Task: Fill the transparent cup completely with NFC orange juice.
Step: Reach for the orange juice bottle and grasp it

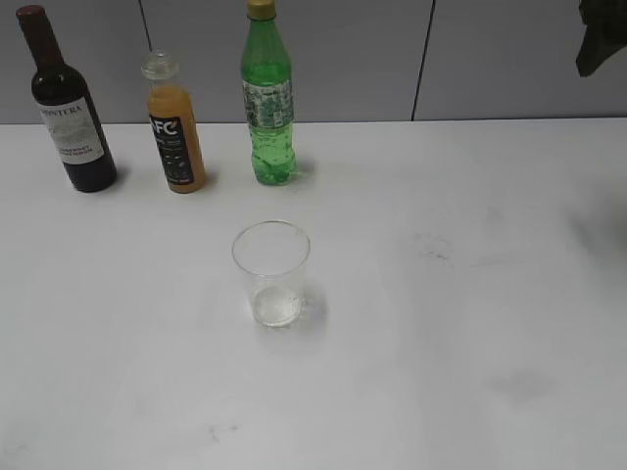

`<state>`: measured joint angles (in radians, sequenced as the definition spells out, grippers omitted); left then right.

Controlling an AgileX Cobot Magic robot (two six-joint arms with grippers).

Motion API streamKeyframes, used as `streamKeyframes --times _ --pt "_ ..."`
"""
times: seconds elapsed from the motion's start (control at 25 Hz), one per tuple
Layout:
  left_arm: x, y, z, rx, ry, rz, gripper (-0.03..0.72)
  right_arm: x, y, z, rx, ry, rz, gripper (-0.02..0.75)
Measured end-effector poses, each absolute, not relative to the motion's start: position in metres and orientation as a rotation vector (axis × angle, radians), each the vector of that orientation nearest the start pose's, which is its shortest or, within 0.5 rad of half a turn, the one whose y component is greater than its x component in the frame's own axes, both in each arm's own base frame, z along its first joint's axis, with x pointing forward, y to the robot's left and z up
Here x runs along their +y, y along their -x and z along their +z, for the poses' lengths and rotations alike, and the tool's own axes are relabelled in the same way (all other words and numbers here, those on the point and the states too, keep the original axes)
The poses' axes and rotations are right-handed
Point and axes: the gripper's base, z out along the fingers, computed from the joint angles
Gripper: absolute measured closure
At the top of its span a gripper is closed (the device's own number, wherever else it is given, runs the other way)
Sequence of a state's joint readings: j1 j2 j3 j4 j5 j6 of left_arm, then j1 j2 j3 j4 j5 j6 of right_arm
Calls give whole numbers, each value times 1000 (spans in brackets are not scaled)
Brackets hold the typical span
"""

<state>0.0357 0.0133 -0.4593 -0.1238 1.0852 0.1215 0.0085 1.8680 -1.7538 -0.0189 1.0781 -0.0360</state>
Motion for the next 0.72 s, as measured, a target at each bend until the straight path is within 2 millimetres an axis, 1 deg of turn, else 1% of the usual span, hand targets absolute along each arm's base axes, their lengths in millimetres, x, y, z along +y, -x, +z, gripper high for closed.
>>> streamKeyframes --times 0.16,0.32,0.36,0.48,0.52,0.64,0.72 --pt "-10 0 264 2114 -94 -57 455 2 -401 317 2757 97 -32 144" --pt "-10 0 264 2114 -94 -57 459 6 -382 338 2722 89 24 145" --pt "-10 0 264 2114 -94 -57 458 7 -373 345 2708 86 39 145" --pt "-10 0 264 2114 -94 -57 458 7 -348 358 2688 98 47 145" --pt "-10 0 264 2114 -94 -57 458 7 -340 359 2689 102 46 146" --pt "-10 0 264 2114 -94 -57 458 7 -314 357 2709 109 46 147" --pt "-10 0 264 2114 -94 -57 458 7 -296 349 2736 112 47 148"
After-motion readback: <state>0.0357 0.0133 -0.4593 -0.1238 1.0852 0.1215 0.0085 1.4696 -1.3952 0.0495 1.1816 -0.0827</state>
